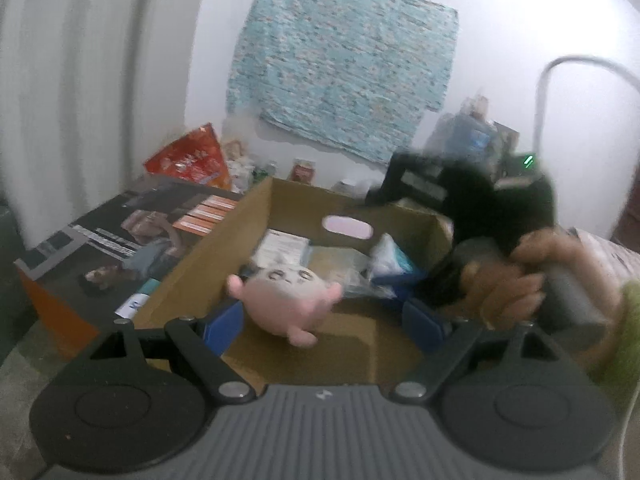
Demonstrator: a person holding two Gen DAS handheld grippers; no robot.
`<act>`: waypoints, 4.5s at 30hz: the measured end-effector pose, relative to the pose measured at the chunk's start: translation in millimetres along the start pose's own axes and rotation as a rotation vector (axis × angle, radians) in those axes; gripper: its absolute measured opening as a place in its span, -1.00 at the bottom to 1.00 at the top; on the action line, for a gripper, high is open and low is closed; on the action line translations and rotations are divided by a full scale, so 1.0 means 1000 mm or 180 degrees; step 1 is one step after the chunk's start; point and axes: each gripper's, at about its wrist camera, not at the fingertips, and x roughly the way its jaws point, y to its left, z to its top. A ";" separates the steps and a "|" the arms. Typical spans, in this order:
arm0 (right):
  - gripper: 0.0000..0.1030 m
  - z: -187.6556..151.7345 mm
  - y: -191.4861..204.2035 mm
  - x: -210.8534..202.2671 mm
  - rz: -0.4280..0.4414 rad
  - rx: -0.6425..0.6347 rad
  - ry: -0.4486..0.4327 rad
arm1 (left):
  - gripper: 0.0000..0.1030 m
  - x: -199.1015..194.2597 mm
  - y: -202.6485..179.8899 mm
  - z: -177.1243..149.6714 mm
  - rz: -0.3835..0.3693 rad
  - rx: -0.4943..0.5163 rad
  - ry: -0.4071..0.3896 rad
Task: Organize soft objects
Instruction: 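Open the right tool and withdraw it from the box, then grasp the orange-striped cloth with the left tool while the right tool reaches the blue towel, then carry the orange cloth and blue towel into the cardboard box with both tools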
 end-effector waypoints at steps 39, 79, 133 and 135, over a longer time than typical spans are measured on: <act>0.72 -0.137 -0.173 -0.312 0.0241 0.0184 -0.1427 | 0.79 0.030 -0.124 -0.052 -0.1322 0.0754 0.1312; 0.02 0.036 -0.240 -0.362 -0.1120 -0.0324 -0.1954 | 0.49 0.238 -0.409 -0.008 -0.1056 0.2377 0.1311; 0.27 0.070 -0.217 -0.239 -0.2629 -0.1952 -0.0466 | -0.18 0.266 -0.342 0.043 -0.1086 0.0453 0.1760; 0.14 0.069 -0.218 -0.243 -0.2622 -0.1916 -0.0497 | -0.18 0.256 -0.339 0.051 -0.1160 0.0337 0.1772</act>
